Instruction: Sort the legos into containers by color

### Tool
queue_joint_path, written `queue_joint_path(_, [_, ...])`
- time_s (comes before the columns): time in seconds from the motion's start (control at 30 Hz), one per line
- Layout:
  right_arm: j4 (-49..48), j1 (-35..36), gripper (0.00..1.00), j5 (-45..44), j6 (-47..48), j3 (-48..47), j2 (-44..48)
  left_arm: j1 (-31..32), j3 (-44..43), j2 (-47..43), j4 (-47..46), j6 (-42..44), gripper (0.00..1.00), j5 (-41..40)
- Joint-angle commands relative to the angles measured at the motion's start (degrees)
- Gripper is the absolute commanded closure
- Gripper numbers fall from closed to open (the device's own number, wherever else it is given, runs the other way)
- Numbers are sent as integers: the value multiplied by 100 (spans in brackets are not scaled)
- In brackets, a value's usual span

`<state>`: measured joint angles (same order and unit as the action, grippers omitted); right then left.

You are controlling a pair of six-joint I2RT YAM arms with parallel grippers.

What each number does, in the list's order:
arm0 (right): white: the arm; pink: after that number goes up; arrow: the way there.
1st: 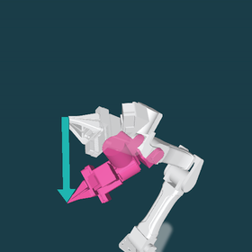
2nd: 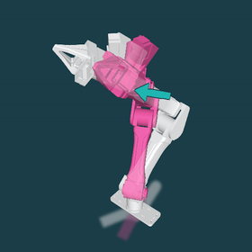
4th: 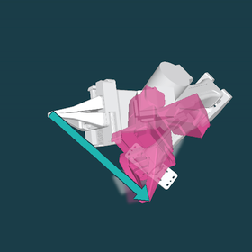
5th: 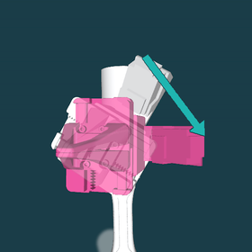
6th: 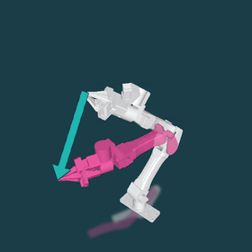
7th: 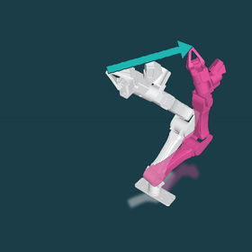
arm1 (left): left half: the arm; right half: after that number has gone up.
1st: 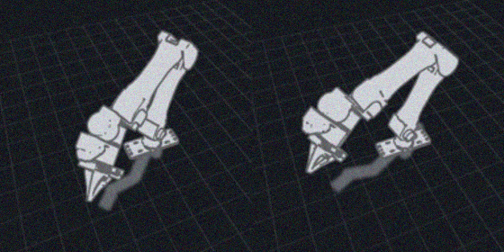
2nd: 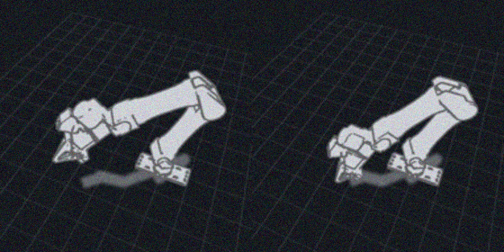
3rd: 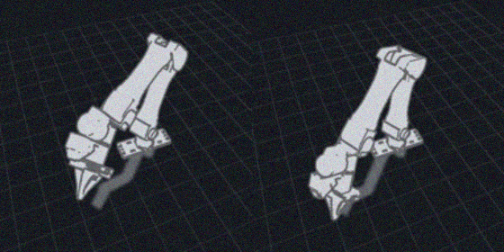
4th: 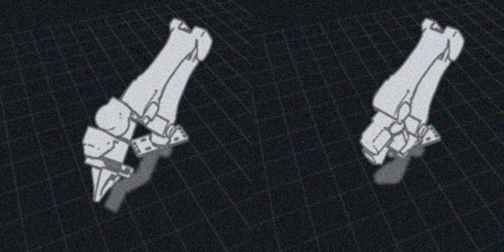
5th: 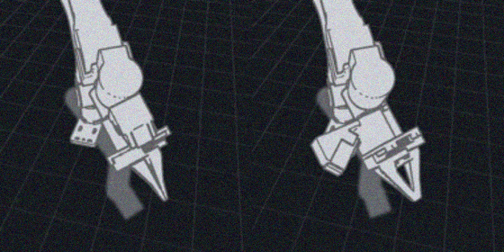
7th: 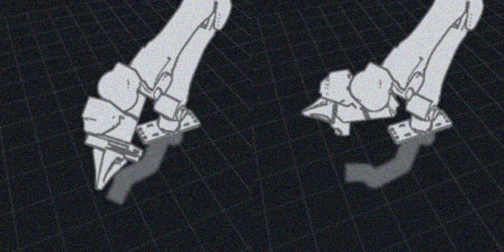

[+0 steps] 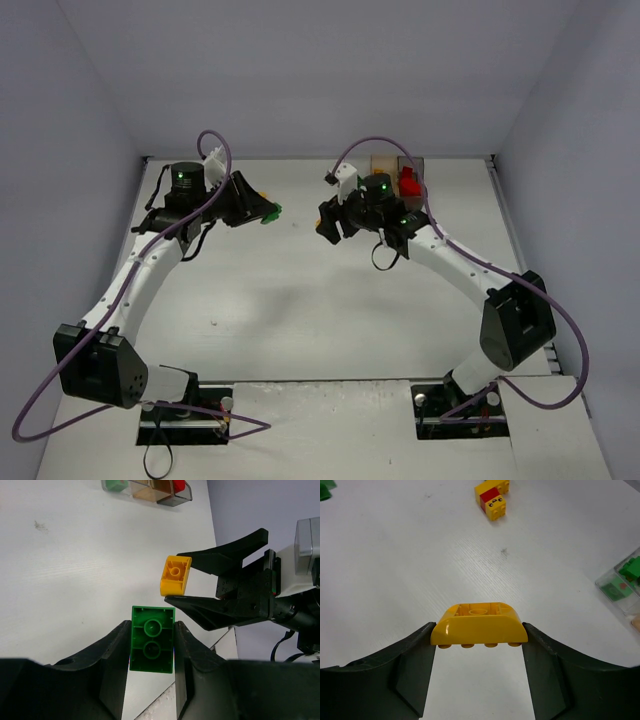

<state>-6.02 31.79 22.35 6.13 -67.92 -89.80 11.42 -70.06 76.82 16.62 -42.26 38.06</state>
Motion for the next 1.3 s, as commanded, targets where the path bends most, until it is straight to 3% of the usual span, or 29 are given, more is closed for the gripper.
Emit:
queue_joint_path(0.0, [-207,-303,90,-309,-33,-282,-142,1,-227,-193,-274,200,100,-44])
queue_joint_path(0.2, [48,-1095,89,-819,63,-1291,-968,9,88,-386,113,587,100,-299])
queue_joint_path(0.4, [390,-1982,84,-786,995,-2267,-2013,9,405,-711,543,973,100,-519])
queue_joint_path(0.6, [576,-2274,78,-671,1180,-3042,-2822,9,529,-817,702,1044,100,-616])
queue_joint_path(0.8, [741,-2327,66,-592,1136,-3587,-3429,9,467,-686,693,1018,100,-607])
queue_joint_path(0.9, [778,-2327,54,-477,1092,-3755,-3579,9,397,-607,693,1018,100,-598])
queue_joint_path(0.93, [769,-2327,46,-494,1083,-3772,-3597,9,371,-589,693,1027,100,-607])
queue_joint_path(1.03, [778,-2327,37,-530,1057,-3772,-3632,9,344,-501,649,1001,100,-598])
queue_joint_path(1.2, [778,-2327,23,-530,978,-3685,-3404,18,256,-422,579,965,100,-555])
queue_joint_path(1.27, [787,-2318,22,-495,934,-3658,-3308,18,256,-404,527,939,100,-537])
